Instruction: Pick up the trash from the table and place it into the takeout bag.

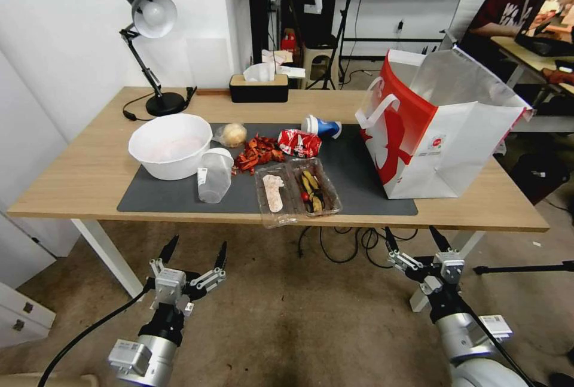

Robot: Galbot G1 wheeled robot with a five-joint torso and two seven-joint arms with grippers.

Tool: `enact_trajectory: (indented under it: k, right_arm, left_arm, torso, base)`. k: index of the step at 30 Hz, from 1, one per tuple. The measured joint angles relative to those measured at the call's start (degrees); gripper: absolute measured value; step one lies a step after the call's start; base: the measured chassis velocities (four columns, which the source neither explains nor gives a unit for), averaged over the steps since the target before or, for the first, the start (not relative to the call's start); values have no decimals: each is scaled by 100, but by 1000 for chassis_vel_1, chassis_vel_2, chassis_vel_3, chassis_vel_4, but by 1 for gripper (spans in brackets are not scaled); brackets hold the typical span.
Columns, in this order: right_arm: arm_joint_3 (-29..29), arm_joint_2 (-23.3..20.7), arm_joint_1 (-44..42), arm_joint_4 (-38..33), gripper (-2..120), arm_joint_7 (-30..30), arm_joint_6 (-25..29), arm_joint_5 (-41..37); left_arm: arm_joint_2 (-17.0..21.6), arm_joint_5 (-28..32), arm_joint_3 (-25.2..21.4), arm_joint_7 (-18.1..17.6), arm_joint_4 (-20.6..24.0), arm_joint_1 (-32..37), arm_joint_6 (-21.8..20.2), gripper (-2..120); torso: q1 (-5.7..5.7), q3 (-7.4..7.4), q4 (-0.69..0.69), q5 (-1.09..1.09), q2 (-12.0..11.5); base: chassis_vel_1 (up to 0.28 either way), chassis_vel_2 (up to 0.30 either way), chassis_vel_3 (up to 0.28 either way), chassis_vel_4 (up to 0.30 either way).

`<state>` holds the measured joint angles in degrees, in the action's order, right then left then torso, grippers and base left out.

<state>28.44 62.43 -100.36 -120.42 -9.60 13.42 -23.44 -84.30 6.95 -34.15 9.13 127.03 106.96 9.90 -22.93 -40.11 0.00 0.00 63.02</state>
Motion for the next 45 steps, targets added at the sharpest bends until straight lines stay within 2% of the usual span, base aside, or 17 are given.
enact_trajectory:
  k: [25, 35, 39, 45]
  right_arm:
    - [-270, -48, 68, -38, 100, -53, -230, -97]
    - [-345, -165, 213, -301, 100, -44, -401, -231]
    - [-465, -238, 399, -396, 100, 203, -359, -337]
    - [-751, -530, 1033, -507, 100, 888, -160, -544]
  left_arm:
    - [-106, -11, -25, 5, 115, 50, 32, 100]
    - [-102, -16, -19, 3, 126, 37, 37, 100]
    - [-97, -18, -18, -5, 141, 37, 55, 100]
    - [-92, 3, -32, -25, 230, 49, 66, 100]
  torso:
    - [0, 0, 0, 0, 0]
    - [0, 0, 0, 0, 0]
    - [1, 0, 0, 0, 0]
    - [1, 0, 0, 1, 0]
  base:
    - [0, 0, 0, 0]
    - [0, 0, 0, 0]
    - [0, 0, 0, 0]
    - [0, 0, 0, 0]
